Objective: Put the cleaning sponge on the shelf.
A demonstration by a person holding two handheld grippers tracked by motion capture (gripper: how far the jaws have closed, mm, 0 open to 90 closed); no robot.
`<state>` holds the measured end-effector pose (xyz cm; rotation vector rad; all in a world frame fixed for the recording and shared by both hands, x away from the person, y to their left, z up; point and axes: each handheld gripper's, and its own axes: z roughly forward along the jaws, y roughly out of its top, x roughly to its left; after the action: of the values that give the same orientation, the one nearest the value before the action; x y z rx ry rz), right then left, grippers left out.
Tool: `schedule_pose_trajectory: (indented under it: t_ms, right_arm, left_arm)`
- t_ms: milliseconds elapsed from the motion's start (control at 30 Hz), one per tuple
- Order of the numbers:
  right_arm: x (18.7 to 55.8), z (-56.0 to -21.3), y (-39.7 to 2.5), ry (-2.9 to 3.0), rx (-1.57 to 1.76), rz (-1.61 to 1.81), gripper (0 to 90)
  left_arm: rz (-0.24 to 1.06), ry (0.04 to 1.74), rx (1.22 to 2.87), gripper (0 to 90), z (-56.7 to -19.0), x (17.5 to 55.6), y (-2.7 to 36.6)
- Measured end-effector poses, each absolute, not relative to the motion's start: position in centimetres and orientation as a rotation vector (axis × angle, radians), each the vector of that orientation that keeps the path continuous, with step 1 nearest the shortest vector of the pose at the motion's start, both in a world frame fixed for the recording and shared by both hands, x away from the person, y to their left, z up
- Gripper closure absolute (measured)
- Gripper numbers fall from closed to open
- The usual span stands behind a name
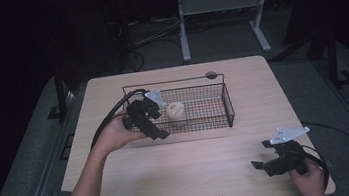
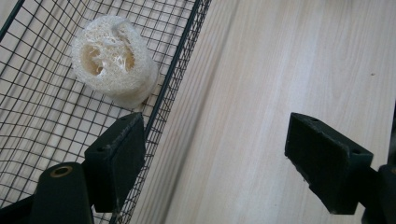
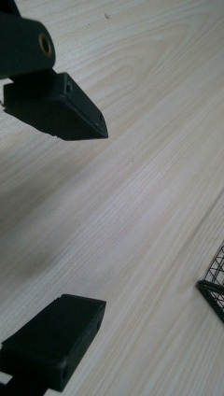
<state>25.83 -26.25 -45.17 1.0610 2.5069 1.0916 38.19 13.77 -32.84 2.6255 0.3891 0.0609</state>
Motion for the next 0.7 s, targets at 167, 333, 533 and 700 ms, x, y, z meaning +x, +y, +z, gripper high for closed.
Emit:
schedule_pose_trajectory:
  t_ms: [167,333,533,700]
  right_arm:
    - [25.9,-45.2,-26.2,2.511,1.057,1.086,14.2]
    - [26.0,-45.3,-26.2,2.516,1.054,1.080,14.2]
    - [26.0,-45.4,-26.0,2.520,1.056,1.066,14.2]
    - [26.0,-45.3,-26.0,2.519,1.052,1.070,14.2]
  left_arm:
    - [0.055,0.365,2.631,19.6,-33.0,37.5,14.0]
    - [0.042,0.372,2.624,19.7,-33.6,36.9,14.5]
    - [0.049,0.365,2.623,19.7,-34.1,35.9,15.2]
    - [0.055,0.354,2.618,19.7,-34.2,35.0,15.4]
